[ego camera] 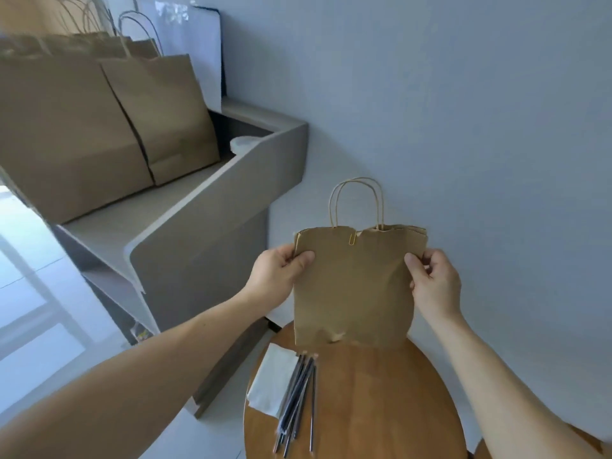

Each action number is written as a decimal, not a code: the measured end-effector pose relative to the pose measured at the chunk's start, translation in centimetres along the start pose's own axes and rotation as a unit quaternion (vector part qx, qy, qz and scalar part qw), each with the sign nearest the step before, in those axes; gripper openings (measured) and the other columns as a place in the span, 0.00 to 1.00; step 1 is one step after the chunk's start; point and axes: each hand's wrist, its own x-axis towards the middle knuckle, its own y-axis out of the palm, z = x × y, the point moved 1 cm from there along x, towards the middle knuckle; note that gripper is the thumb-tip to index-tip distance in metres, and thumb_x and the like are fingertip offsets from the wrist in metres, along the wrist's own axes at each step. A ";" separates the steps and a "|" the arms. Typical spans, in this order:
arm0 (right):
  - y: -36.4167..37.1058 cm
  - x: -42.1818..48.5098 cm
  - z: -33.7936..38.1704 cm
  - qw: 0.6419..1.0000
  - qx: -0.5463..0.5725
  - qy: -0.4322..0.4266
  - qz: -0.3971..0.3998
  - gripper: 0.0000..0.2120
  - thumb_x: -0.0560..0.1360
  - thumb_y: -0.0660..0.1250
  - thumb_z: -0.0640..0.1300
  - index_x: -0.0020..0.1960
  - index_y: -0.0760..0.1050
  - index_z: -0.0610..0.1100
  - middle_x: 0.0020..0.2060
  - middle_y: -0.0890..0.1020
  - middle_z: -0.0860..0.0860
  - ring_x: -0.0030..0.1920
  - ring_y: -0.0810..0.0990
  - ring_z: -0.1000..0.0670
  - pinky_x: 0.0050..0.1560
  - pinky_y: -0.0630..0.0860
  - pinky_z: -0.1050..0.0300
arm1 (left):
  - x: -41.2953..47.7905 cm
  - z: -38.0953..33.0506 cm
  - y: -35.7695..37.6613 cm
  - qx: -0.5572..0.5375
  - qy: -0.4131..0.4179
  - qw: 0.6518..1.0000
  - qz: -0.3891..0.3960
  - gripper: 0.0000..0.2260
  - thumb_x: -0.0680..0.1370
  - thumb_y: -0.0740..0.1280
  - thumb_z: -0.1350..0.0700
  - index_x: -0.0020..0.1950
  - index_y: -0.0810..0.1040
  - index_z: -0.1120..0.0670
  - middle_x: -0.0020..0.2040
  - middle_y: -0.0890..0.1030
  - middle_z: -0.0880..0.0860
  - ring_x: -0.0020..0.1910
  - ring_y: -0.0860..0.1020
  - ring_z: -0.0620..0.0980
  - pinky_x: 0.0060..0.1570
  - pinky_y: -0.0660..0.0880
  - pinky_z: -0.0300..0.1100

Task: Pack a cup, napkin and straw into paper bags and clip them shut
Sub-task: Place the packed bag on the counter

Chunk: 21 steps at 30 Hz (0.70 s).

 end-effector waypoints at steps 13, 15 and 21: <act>7.9 2.9 26.4 0.972 0.201 -0.117 -0.026 0.05 0.76 0.70 0.46 0.44 0.76 0.54 0.40 0.80 0.56 0.37 0.78 0.56 0.43 0.75 0.54 | 0.9 -15.8 -20.9 -0.075 0.169 0.969 -0.165 0.15 0.78 0.68 0.47 0.42 0.80 0.59 0.36 0.77 0.59 0.35 0.73 0.50 0.37 0.75 0.48; 9.6 3.8 30.0 0.967 0.221 -0.127 -0.009 0.04 0.76 0.70 0.45 0.44 0.76 0.53 0.39 0.80 0.56 0.37 0.77 0.56 0.40 0.74 0.57 | 1.4 -17.7 -24.2 -0.049 0.194 0.959 -0.200 0.18 0.78 0.67 0.46 0.46 0.78 0.63 0.36 0.74 0.55 0.34 0.71 0.49 0.37 0.70 0.45; 16.5 6.8 37.6 0.952 0.245 -0.163 0.082 0.06 0.77 0.69 0.44 0.43 0.75 0.51 0.36 0.77 0.54 0.30 0.73 0.54 0.31 0.70 0.59 | 2.6 -19.6 -31.9 0.016 0.230 0.927 -0.295 0.20 0.79 0.68 0.48 0.40 0.75 0.65 0.30 0.68 0.51 0.29 0.65 0.46 0.29 0.62 0.40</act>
